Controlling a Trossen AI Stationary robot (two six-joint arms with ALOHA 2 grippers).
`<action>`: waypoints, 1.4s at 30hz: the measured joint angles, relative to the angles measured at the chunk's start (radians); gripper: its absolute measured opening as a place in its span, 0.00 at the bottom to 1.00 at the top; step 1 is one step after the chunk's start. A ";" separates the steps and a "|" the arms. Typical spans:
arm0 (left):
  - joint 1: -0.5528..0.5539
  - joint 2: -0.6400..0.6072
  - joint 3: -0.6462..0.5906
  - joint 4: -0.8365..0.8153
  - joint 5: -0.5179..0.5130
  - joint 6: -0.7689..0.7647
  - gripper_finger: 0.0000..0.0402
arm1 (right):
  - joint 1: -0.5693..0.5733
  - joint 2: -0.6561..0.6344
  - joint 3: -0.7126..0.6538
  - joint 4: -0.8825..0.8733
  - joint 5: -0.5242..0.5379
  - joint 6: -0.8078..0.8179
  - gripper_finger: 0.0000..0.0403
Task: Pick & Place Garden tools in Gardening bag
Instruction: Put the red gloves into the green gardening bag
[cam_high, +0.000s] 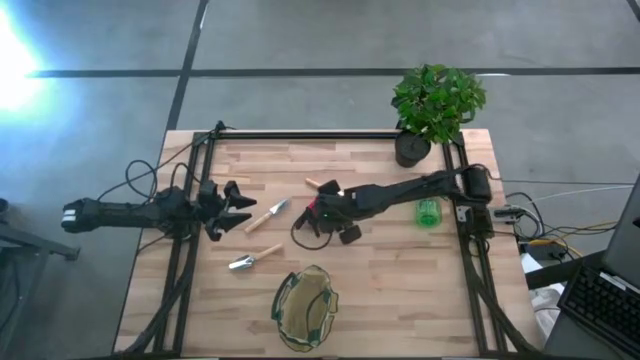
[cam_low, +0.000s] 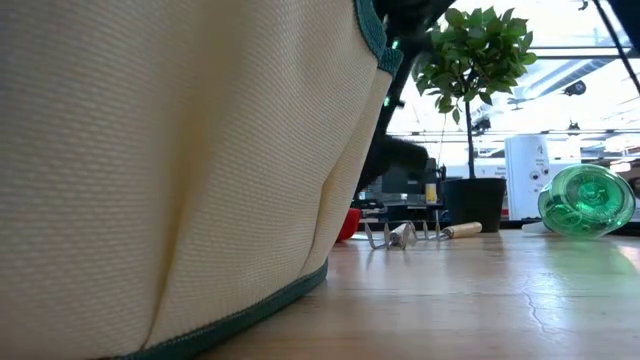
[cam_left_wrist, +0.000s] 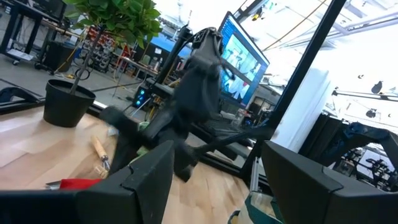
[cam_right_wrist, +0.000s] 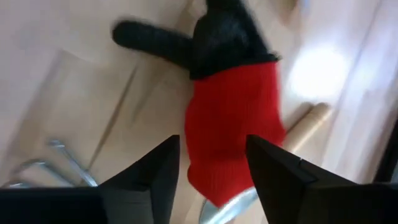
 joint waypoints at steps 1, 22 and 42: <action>0.000 0.000 0.000 0.000 0.000 0.000 0.61 | -0.002 0.022 0.008 0.004 0.027 -0.007 0.47; 0.000 0.000 0.000 0.000 0.000 0.000 0.61 | -0.013 0.141 0.076 0.019 0.253 0.006 0.05; 0.000 0.000 0.000 -0.001 0.002 -0.018 0.61 | -0.011 0.107 0.070 -0.013 0.266 0.084 0.02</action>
